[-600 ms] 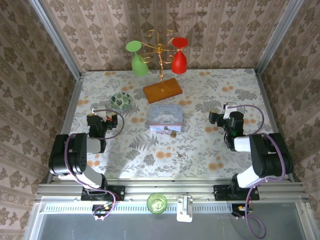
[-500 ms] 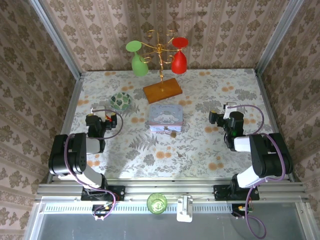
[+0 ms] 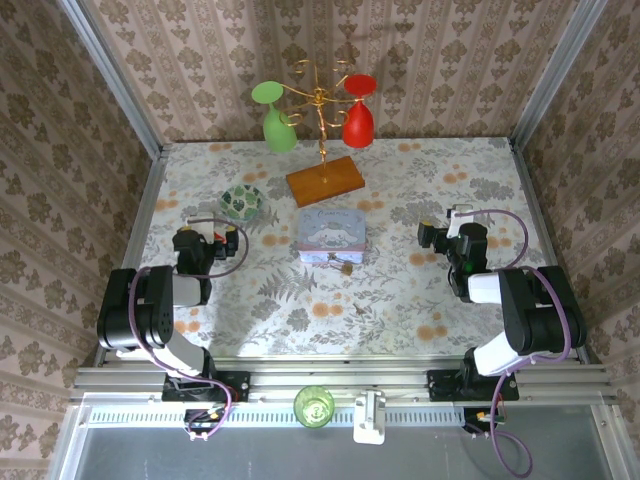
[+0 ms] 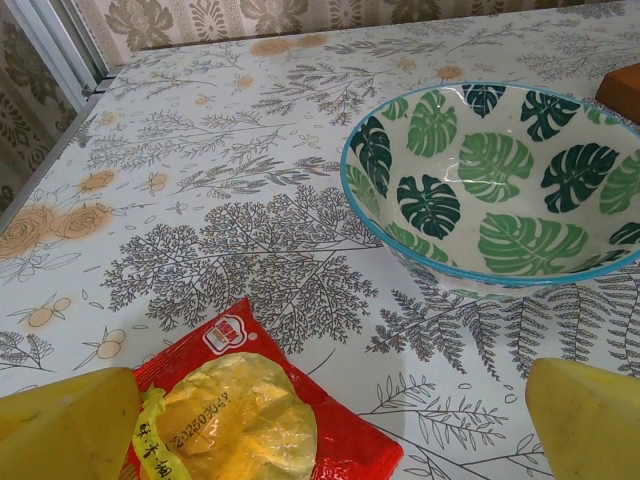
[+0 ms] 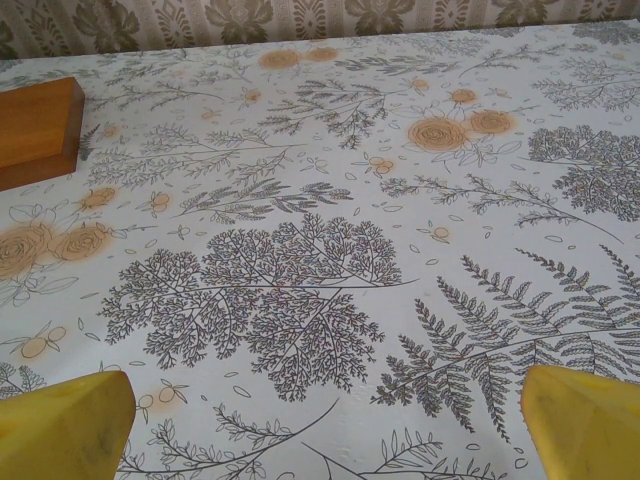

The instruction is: Unlock the padlock with the key

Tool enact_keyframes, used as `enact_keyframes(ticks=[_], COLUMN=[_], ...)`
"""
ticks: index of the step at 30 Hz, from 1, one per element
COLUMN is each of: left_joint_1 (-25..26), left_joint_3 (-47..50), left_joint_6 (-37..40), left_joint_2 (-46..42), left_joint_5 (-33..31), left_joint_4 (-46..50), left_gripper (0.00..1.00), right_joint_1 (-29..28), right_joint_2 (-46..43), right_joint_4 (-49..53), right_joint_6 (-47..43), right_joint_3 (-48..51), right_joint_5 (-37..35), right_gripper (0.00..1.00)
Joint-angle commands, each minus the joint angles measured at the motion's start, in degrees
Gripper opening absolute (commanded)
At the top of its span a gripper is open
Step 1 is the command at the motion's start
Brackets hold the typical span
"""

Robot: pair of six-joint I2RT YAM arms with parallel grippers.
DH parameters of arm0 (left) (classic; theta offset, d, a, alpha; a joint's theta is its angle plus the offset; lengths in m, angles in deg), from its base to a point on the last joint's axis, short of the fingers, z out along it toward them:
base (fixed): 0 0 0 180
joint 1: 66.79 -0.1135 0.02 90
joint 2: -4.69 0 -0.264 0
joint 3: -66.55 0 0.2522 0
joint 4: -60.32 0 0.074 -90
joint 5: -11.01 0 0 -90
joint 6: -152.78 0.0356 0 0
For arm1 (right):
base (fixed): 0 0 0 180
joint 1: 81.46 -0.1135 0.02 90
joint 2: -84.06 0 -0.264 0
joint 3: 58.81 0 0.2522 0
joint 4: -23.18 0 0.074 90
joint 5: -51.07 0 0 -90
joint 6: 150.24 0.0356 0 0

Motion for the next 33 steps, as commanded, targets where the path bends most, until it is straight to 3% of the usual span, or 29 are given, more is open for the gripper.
enact_keyframes(ticks=[1, 14, 20, 22, 25, 27, 30, 33], left_joint_1=[0.11, -0.32, -0.42, 0.24, 2.35, 3.67, 3.75, 4.58], left_joint_3=[-1.4, -1.42, 1.47, 1.5, 0.62, -0.77, -5.23, -3.48], left_joint_6=[0.39, -0.06, -0.03, -0.75, -1.41, -5.65, -13.77, -18.65], left_joint_2=[-0.35, -0.32, -2.54, -7.47, -15.3, -20.42, -27.19, -33.4], left_joint_5=[1.15, 1.85, 1.9, -2.79, -9.63, -13.58, -14.05, -9.95], left_joint_4=[0.2, 0.32, -3.82, 0.35, 9.67, 17.26, 32.48, 33.3], left_gripper=[1.0, 1.0, 1.0, 1.0, 1.0, 1.0, 1.0, 1.0], right_joint_1=[-0.32, -0.32, -0.22, -0.32, -0.73, -1.14, -1.62, -1.64], right_joint_2=[-0.05, -0.03, -0.77, -3.66, -10.54, -14.23, -19.13, -23.99], right_joint_4=[-0.11, 0.14, 1.38, 5.63, 20.55, 26.45, 37.95, 47.18], right_joint_6=[-0.79, -0.7, -1.04, -1.54, -0.22, 1.47, 4.97, 9.55], right_joint_3=[-1.14, -1.23, -1.63, -2.96, -7.62, -9.17, -12.87, -15.16], right_joint_5=[-0.72, -0.5, 0.69, 1.4, 0.5, -0.64, -0.36, 3.93], right_gripper=[1.0, 1.0, 1.0, 1.0, 1.0, 1.0, 1.0, 1.0])
